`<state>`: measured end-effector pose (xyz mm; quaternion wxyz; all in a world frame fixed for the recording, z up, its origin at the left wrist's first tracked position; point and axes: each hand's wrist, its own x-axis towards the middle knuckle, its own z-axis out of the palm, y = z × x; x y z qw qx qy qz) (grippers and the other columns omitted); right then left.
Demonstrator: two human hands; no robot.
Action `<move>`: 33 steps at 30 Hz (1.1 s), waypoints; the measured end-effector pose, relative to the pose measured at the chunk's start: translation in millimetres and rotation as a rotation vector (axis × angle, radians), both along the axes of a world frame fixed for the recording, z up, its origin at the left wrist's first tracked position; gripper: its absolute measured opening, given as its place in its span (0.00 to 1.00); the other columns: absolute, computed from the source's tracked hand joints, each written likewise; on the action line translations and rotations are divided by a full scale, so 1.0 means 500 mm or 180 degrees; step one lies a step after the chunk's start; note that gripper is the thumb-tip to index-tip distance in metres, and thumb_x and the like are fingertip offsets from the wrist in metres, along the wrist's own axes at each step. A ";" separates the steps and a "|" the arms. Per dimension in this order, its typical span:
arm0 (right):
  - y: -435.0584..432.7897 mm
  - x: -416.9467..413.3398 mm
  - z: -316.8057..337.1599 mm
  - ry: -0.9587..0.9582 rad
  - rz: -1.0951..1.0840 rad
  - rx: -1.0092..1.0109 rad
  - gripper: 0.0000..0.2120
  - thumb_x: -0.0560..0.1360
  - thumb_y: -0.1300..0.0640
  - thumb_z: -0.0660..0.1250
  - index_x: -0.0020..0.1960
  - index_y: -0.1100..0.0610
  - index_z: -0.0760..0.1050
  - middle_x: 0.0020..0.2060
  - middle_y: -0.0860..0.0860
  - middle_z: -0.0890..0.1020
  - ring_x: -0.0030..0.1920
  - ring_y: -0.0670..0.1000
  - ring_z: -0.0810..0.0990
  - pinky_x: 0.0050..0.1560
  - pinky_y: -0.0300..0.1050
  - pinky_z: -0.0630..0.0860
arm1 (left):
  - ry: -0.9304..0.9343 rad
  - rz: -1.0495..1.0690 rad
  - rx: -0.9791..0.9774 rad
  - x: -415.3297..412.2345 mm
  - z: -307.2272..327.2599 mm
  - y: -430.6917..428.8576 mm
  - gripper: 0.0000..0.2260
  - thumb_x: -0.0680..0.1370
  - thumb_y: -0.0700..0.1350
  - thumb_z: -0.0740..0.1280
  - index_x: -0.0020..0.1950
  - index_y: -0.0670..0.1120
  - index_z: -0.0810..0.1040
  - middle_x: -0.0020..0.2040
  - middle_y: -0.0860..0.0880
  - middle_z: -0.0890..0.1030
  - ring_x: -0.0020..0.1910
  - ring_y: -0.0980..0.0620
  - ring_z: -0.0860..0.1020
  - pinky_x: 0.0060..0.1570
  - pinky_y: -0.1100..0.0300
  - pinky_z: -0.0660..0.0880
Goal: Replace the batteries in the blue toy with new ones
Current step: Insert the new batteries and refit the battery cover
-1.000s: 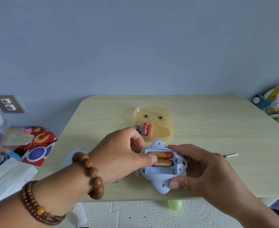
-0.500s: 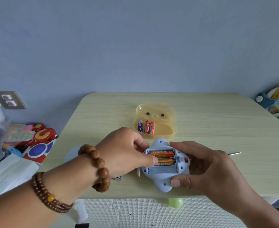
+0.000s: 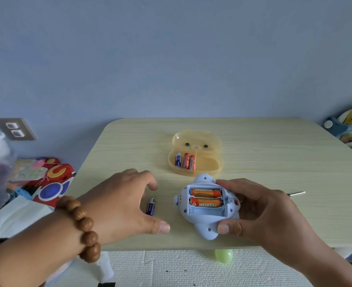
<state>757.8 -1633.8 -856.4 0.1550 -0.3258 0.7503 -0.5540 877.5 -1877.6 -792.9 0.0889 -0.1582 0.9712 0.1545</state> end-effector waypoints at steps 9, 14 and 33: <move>0.002 0.001 0.001 0.0024 0.0001 0.0022 0.32 0.57 0.43 0.84 0.60 0.38 0.83 0.56 0.48 0.86 0.56 0.56 0.86 0.61 0.65 0.80 | 0.0474 0.0143 0.0215 0.000 -0.027 -0.014 0.14 0.71 0.50 0.75 0.53 0.62 0.77 0.42 0.57 0.80 0.39 0.59 0.79 0.39 0.66 0.74; 0.001 0.001 0.002 0.0021 0.0013 0.0034 0.32 0.58 0.42 0.84 0.61 0.38 0.82 0.56 0.48 0.86 0.55 0.62 0.85 0.60 0.67 0.80 | 0.1812 -0.0072 0.0881 -0.012 -0.002 0.013 0.12 0.70 0.43 0.76 0.47 0.57 0.79 0.39 0.55 0.83 0.36 0.56 0.83 0.40 0.64 0.78; 0.002 -0.002 -0.006 -0.0072 0.0057 -0.0049 0.33 0.58 0.45 0.85 0.62 0.41 0.83 0.55 0.51 0.85 0.52 0.66 0.83 0.56 0.68 0.80 | 0.1953 -0.1475 0.0656 -0.049 -0.022 0.094 0.06 0.74 0.49 0.71 0.50 0.54 0.83 0.44 0.57 0.79 0.44 0.58 0.77 0.43 0.55 0.77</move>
